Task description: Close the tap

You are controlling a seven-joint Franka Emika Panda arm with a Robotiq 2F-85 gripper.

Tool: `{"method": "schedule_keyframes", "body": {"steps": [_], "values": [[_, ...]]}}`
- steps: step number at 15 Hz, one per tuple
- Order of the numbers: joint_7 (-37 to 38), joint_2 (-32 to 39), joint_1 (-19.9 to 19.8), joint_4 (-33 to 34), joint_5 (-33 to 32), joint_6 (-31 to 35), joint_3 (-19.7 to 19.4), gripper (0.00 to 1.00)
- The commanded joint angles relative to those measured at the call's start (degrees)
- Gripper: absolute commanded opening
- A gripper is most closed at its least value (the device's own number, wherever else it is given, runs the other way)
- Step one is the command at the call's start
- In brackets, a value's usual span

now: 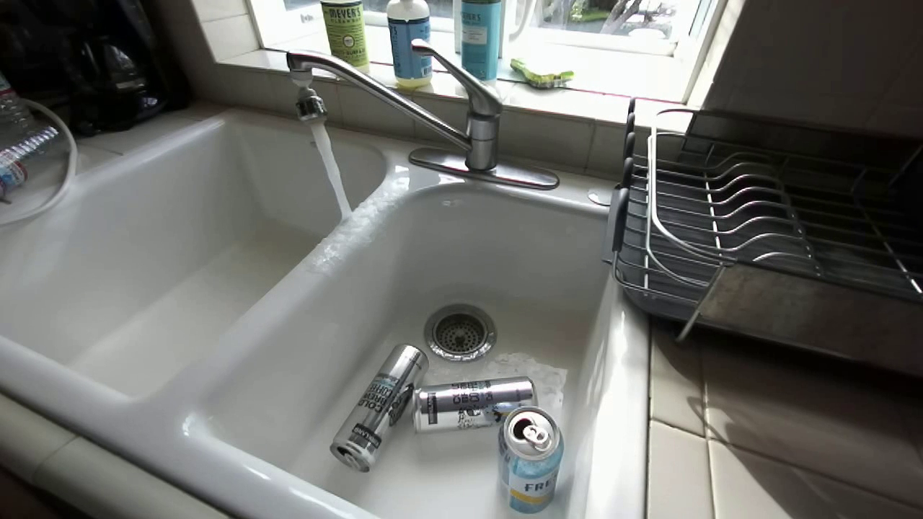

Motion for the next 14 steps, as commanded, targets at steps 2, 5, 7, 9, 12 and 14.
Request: {"method": "schedule_keyframes", "body": {"steps": [2,5,7,9,12,14], "values": [[0.21,4.54,0.4,3.25,-1.47,0.51,-1.32,1.0],[0.13,5.99,0.58,3.76,-1.81,0.81,-1.96,0.96],[0.19,6.81,0.62,3.95,-1.98,1.39,-2.32,0.71],[0.25,7.38,0.68,3.87,-2.18,2.51,-2.54,0.61],[0.12,8.13,0.69,3.48,-2.6,5.4,-2.83,0.37],[0.24,8.63,0.63,3.23,-2.97,7.04,-3.01,0.21]]}}
